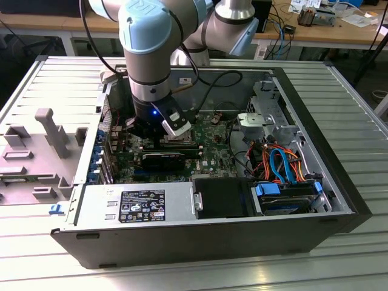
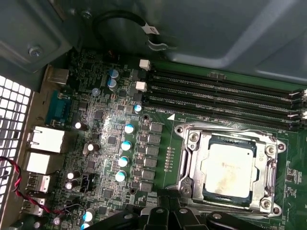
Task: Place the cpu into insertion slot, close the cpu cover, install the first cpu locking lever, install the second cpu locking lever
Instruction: 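Install the second cpu locking lever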
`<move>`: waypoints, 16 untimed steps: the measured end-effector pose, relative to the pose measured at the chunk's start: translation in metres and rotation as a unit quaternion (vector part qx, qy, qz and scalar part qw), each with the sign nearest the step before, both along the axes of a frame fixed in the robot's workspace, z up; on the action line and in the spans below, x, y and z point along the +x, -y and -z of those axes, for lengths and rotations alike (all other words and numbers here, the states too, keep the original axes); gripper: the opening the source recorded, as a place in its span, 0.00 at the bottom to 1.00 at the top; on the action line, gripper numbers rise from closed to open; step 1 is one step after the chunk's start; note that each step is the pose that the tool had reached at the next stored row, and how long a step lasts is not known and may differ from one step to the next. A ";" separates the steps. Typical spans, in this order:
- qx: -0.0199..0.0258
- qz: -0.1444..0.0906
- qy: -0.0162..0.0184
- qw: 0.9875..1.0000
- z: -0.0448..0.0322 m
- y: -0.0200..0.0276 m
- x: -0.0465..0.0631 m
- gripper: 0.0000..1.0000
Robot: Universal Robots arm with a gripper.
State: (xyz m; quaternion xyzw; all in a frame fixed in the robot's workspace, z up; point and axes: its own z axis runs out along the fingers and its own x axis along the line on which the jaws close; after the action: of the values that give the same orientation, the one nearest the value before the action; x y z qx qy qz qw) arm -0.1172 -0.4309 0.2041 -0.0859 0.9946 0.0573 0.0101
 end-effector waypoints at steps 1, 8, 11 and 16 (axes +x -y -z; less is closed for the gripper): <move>0.001 0.000 0.000 1.000 -0.0001 0.0003 0.000 0.11; 0.002 0.000 0.000 1.000 0.0005 0.0008 0.000 0.11; 0.002 -0.001 0.000 1.000 0.0006 0.0006 0.000 0.11; 0.002 -0.001 0.000 1.000 0.0010 -0.0014 0.000 0.11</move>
State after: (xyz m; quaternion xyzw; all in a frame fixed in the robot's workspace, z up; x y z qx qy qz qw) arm -0.1171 -0.4295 0.2031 -0.0870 0.9944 0.0591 0.0100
